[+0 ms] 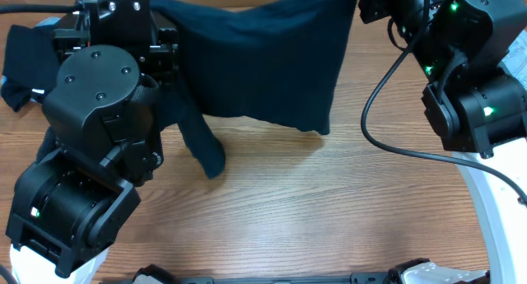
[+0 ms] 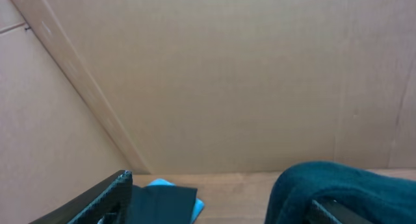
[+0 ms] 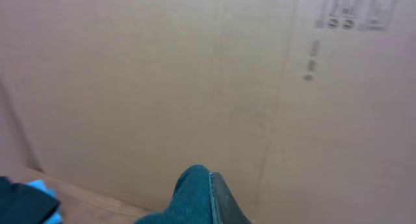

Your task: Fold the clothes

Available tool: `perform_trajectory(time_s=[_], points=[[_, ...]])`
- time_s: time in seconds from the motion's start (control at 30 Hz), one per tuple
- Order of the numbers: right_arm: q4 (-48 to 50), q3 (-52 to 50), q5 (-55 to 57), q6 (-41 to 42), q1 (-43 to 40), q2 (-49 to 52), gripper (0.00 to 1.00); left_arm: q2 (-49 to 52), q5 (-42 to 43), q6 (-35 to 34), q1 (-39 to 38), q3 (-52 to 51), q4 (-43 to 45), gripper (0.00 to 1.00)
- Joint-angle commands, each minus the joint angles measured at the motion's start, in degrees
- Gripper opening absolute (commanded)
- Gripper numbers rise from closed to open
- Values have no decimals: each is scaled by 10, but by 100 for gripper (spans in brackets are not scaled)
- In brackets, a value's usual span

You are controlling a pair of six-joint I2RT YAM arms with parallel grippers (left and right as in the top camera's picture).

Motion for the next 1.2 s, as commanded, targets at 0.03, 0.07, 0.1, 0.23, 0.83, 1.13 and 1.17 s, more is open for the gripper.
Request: perform_trajectory(time_s=[0.03,0.07,0.1,0.23,0.83,1.13,1.17], points=[[-11,16,47,2,-5,-19,4,-7,3,0,6,13,-18,99],[-15,16,44,2,-5,-19,4,-7,15,0,6,13,-26,100],[-16,16,38,2,-5,-19,4,-7,22,-3,6,13,-29,100],[-15,16,37,2,-5,-19,4,-7,60,-6,6,13,-38,100],[1,16,33,1,-17,-19,4,-10,146,-2,6,13,-104,100],[1,16,38,0,-58,-19,4,-10,140,-2,6,13,-158,100],[1,16,38,0,-65,-19,4,-10,140,-2,6,13,-160,100]])
